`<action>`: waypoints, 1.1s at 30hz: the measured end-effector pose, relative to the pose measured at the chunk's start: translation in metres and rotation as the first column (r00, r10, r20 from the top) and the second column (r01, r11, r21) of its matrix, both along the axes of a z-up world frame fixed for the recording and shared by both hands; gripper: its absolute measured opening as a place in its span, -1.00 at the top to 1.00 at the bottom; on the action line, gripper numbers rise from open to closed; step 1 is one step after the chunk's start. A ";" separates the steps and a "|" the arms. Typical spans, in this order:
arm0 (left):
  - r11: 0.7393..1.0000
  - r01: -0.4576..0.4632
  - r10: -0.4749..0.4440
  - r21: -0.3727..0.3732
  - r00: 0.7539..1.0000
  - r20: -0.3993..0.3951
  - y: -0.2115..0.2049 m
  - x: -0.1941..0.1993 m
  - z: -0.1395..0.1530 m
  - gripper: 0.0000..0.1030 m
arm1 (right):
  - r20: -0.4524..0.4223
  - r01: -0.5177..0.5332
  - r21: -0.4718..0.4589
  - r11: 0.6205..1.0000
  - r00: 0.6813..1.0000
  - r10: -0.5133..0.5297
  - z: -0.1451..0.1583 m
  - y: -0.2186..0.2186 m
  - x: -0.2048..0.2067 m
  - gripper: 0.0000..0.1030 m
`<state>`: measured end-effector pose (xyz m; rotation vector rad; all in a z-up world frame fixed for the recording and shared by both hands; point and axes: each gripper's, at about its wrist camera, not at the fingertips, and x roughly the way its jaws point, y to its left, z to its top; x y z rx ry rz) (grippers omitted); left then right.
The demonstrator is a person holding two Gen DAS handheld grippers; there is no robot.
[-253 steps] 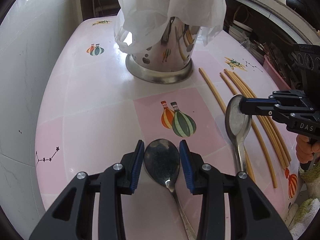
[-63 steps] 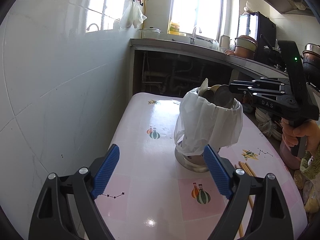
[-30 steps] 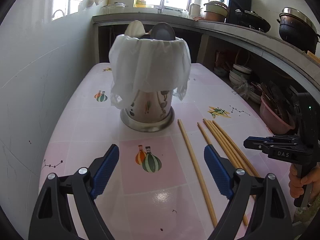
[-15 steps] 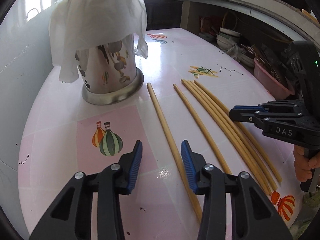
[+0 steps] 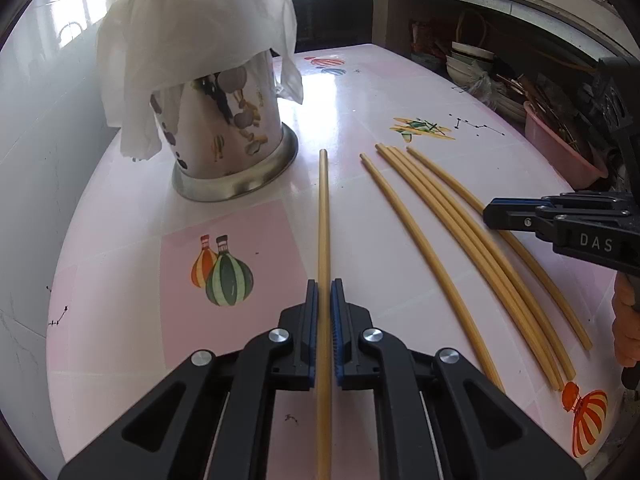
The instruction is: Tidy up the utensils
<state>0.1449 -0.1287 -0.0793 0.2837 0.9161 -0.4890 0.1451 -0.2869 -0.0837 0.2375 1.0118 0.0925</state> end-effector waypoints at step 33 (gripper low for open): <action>0.994 -0.048 0.030 -0.094 0.984 -0.177 0.032 0.012 0.023 0.60 | -0.066 0.054 0.150 0.987 0.997 -0.045 -0.001 -0.012 -0.055 0.93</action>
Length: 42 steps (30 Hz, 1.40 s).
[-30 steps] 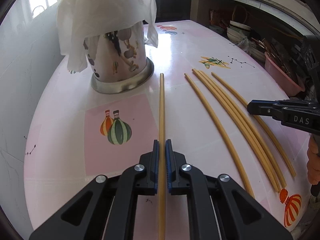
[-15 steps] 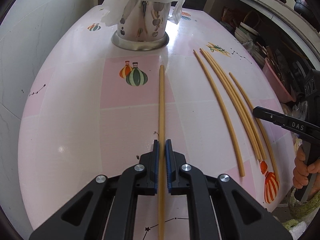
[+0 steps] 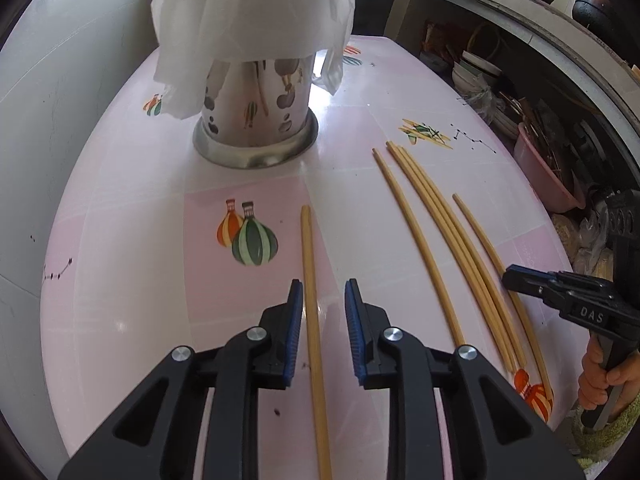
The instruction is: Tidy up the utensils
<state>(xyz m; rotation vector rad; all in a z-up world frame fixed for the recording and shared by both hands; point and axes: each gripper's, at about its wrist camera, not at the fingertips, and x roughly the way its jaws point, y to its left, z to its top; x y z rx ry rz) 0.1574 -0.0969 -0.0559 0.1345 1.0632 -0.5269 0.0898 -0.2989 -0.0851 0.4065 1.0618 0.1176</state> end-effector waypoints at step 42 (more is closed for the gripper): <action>0.987 -0.116 0.137 -0.115 0.972 0.190 0.036 0.005 0.074 0.89 | -0.041 0.002 -0.071 0.997 0.999 -0.005 0.006 -0.004 0.010 0.82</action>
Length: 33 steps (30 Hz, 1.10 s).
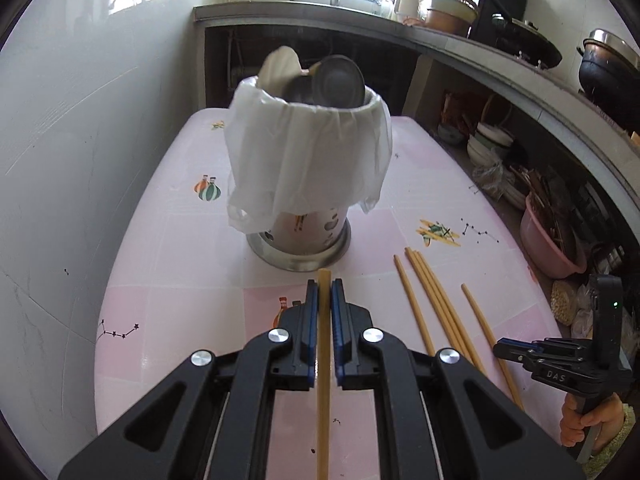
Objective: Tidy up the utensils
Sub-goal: 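Carry the chopstick into the holder with the left gripper and open while the right lifts its chopstick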
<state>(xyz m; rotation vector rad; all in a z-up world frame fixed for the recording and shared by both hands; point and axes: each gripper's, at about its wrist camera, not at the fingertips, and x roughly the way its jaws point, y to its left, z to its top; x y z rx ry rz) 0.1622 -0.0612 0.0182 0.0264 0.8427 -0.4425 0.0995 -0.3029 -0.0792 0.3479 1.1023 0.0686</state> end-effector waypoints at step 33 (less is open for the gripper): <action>0.988 -0.054 0.073 -0.146 0.989 0.129 0.054 -0.027 0.050 0.89 | 0.123 -0.008 -0.181 0.983 0.992 0.030 0.045 0.014 0.041 0.93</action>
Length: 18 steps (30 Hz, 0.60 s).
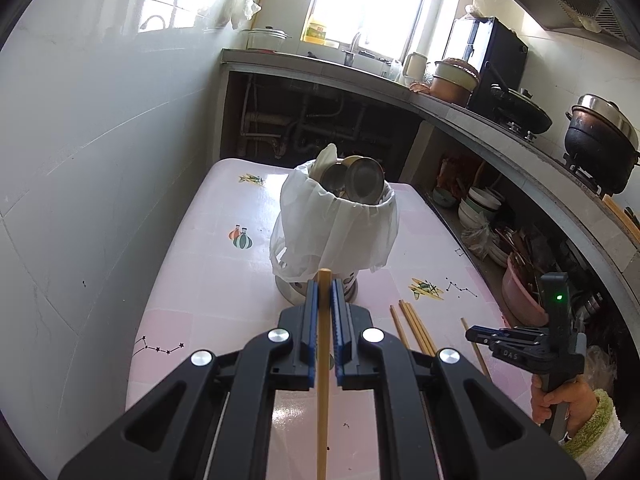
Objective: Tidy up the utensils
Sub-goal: 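Carry the chopstick into the holder with the left gripper and open while the right lifts its chopstick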
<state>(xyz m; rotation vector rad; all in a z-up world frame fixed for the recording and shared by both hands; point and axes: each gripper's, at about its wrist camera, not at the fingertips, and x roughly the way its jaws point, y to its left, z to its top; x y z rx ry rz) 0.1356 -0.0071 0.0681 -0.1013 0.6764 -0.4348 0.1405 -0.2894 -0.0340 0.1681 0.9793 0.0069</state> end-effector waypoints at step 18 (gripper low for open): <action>0.999 0.000 0.008 -0.044 0.984 0.179 0.000 -0.006 0.069 0.89 | 0.376 -0.074 0.161 0.984 0.927 0.008 0.133 -0.012 -0.040 0.93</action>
